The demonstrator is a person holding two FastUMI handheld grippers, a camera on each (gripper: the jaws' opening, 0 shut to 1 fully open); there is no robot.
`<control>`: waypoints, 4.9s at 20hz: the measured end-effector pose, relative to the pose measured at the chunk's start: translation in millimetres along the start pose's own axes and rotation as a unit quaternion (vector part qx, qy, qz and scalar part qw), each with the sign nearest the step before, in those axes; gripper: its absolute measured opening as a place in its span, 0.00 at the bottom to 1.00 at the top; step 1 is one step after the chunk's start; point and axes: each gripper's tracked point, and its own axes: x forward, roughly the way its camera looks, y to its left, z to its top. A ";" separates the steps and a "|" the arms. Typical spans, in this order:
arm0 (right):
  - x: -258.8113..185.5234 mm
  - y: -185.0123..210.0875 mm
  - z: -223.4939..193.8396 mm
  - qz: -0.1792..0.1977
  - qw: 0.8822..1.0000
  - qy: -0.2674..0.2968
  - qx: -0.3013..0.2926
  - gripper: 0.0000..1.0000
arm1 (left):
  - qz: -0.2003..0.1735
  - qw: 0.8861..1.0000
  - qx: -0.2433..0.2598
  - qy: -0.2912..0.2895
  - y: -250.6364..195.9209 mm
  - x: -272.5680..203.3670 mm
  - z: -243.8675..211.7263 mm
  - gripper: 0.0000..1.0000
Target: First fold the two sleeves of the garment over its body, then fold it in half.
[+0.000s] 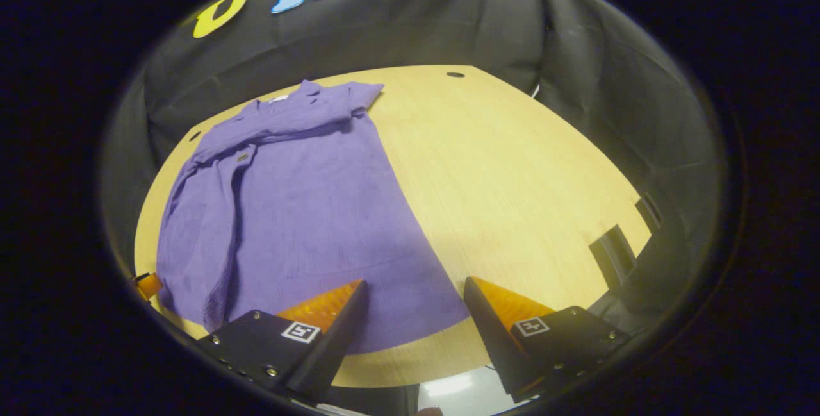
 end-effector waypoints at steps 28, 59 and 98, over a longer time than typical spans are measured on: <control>-27.9 85.8 41.6 0.131 0.990 -0.034 0.047 0.05 | -0.117 0.991 0.059 -0.028 -66.7 -12.1 7.7 0.10; 22.5 133.5 370.3 0.263 0.944 -0.191 0.064 0.05 | -0.065 0.965 -0.073 -0.242 -81.6 75.6 390.9 0.09; 8.5 111.6 407.5 0.114 0.945 -0.296 -0.079 0.89 | 0.016 0.946 0.023 -0.323 -131.6 63.8 451.1 0.95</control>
